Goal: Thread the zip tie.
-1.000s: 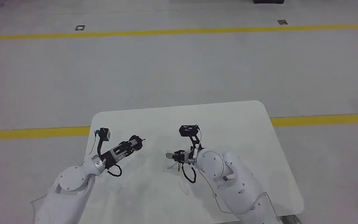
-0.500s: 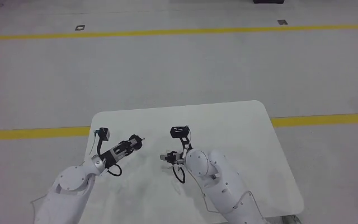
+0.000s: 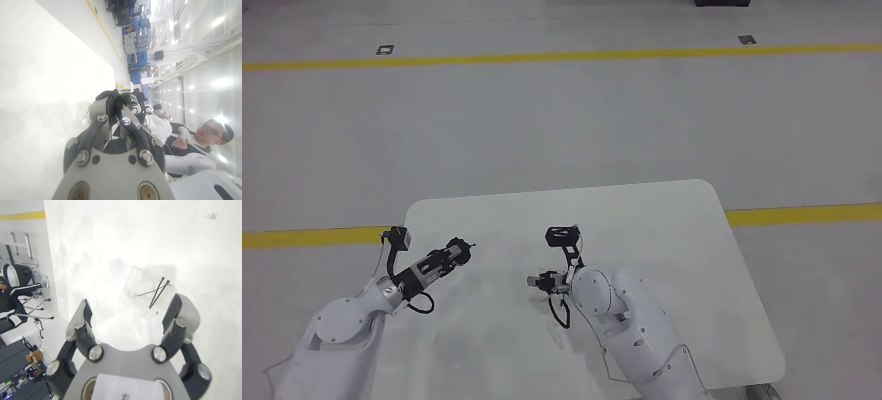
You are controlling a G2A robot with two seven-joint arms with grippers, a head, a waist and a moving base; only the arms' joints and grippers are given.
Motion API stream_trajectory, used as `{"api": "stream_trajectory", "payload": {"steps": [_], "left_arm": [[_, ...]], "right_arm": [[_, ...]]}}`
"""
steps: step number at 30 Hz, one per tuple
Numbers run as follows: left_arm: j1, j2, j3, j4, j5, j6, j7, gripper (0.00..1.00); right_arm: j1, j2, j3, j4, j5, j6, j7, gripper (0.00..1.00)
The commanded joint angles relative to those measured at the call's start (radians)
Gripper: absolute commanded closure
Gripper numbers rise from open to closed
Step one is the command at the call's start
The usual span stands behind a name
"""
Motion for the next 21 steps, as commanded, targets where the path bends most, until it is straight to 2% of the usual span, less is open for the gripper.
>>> {"api": "stream_trajectory", "payload": {"steps": [1,8,15,18,20,21], "left_arm": [[0.000,0.000,0.000,0.000,0.000,0.000,0.000,1.00],[0.000,0.000,0.000,0.000,0.000,0.000,0.000,1.00],[0.000,0.000,0.000,0.000,0.000,0.000,0.000,1.00],[0.000,0.000,0.000,0.000,0.000,0.000,0.000,1.00],[0.000,0.000,0.000,0.000,0.000,0.000,0.000,1.00],[0.000,0.000,0.000,0.000,0.000,0.000,0.000,1.00]], "right_arm": [[0.008,-0.002,-0.015,0.019,-0.004,0.010,-0.015,0.00],[0.032,-0.020,-0.044,0.086,-0.016,0.010,-0.029,0.00],[0.026,-0.050,-0.039,0.119,-0.065,0.010,-0.016,0.00],[0.018,-0.063,-0.029,0.118,-0.090,0.010,-0.010,0.26],[0.012,-0.069,-0.023,0.116,-0.104,0.010,-0.004,0.38],[0.009,-0.072,-0.019,0.115,-0.114,0.010,-0.001,0.37]]}}
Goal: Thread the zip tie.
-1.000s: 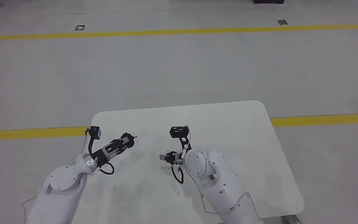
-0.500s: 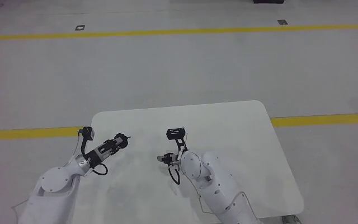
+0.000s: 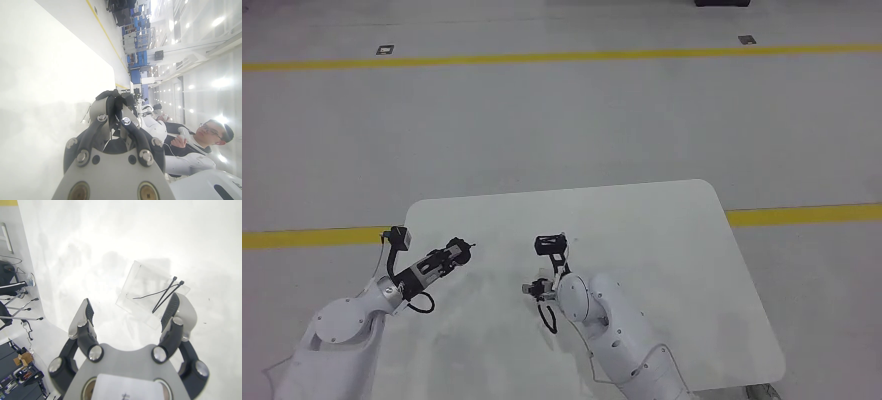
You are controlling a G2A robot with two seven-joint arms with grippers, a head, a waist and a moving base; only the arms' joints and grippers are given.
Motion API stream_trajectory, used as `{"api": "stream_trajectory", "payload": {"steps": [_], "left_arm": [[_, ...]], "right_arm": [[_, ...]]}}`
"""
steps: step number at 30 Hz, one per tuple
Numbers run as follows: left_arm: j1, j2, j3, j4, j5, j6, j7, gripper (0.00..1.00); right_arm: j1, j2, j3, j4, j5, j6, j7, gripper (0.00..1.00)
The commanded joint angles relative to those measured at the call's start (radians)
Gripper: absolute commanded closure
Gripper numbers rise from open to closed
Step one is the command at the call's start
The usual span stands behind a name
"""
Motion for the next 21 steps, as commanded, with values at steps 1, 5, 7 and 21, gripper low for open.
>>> {"api": "stream_trajectory", "payload": {"steps": [1,5,7,21], "left_arm": [[0.000,0.000,0.000,0.000,0.000,0.000,0.000,1.00],[0.000,0.000,0.000,0.000,0.000,0.000,0.000,1.00],[0.000,0.000,0.000,0.000,0.000,0.000,0.000,1.00],[0.000,0.000,0.000,0.000,0.000,0.000,0.000,1.00]], "right_arm": [[-0.006,-0.006,0.006,-0.003,-0.016,0.000,0.007,0.39],[-0.018,-0.020,0.020,-0.004,-0.046,0.000,0.020,0.42],[-0.020,-0.027,0.026,-0.002,-0.065,0.000,0.024,0.42],[-0.028,-0.072,0.056,0.024,-0.163,0.000,0.040,0.45]]}}
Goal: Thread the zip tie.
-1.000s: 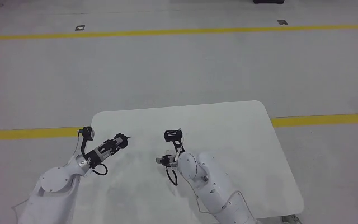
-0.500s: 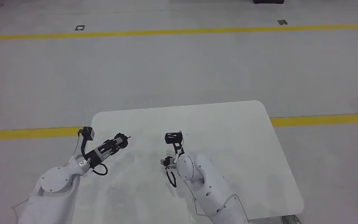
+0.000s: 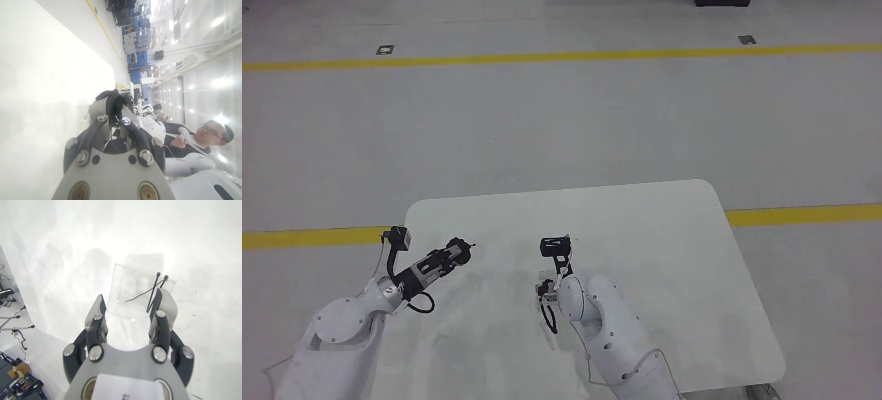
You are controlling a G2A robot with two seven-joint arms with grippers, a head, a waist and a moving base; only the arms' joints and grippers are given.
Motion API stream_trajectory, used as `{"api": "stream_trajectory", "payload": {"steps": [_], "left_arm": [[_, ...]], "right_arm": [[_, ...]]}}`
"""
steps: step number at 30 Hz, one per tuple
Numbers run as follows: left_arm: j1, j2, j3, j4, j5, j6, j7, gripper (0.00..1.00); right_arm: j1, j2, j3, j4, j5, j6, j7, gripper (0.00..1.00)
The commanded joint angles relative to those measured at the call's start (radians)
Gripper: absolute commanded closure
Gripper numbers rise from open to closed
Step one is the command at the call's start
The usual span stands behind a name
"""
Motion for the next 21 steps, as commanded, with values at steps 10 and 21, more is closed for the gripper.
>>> {"api": "stream_trajectory", "payload": {"steps": [10,21], "left_arm": [[0.000,0.000,0.000,0.000,0.000,0.000,0.000,1.00],[0.000,0.000,0.000,0.000,0.000,0.000,0.000,1.00]], "right_arm": [[0.006,-0.025,0.006,0.019,-0.082,0.000,0.025,0.51],[0.027,-0.034,0.005,0.055,-0.103,0.000,0.037,0.51]]}}
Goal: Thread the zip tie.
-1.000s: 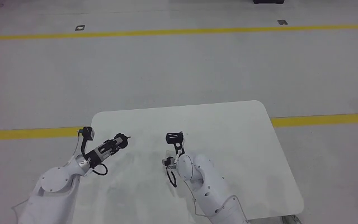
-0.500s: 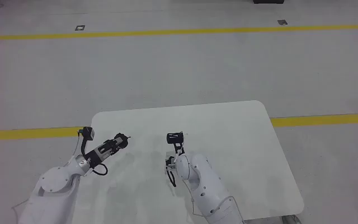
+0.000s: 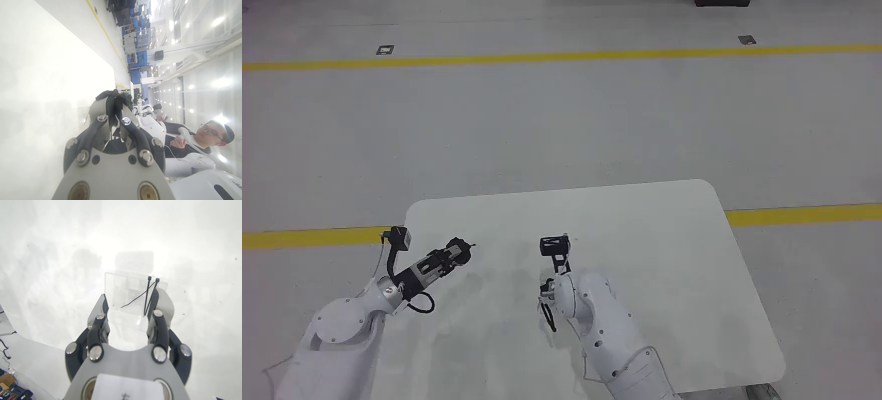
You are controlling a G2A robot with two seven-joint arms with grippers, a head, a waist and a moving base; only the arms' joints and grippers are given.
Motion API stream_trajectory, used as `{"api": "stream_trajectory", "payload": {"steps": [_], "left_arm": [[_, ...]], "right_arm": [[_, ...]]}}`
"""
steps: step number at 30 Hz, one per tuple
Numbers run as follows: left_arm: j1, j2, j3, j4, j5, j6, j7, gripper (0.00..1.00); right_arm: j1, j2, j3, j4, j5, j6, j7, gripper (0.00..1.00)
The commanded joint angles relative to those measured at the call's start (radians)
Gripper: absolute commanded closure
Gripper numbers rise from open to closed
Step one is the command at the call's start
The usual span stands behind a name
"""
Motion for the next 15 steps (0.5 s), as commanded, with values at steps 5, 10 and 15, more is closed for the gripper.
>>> {"api": "stream_trajectory", "payload": {"steps": [5,10,15], "left_arm": [[0.000,0.000,0.000,0.000,0.000,0.000,0.000,1.00],[0.000,0.000,0.000,0.000,0.000,0.000,0.000,1.00],[0.000,0.000,0.000,0.000,0.000,0.000,0.000,1.00]], "right_arm": [[0.012,-0.004,-0.005,0.029,-0.002,0.000,-0.006,0.54],[0.019,-0.008,-0.004,0.045,-0.010,0.000,-0.006,0.56],[0.023,-0.010,-0.004,0.058,-0.012,0.000,-0.005,0.56]]}}
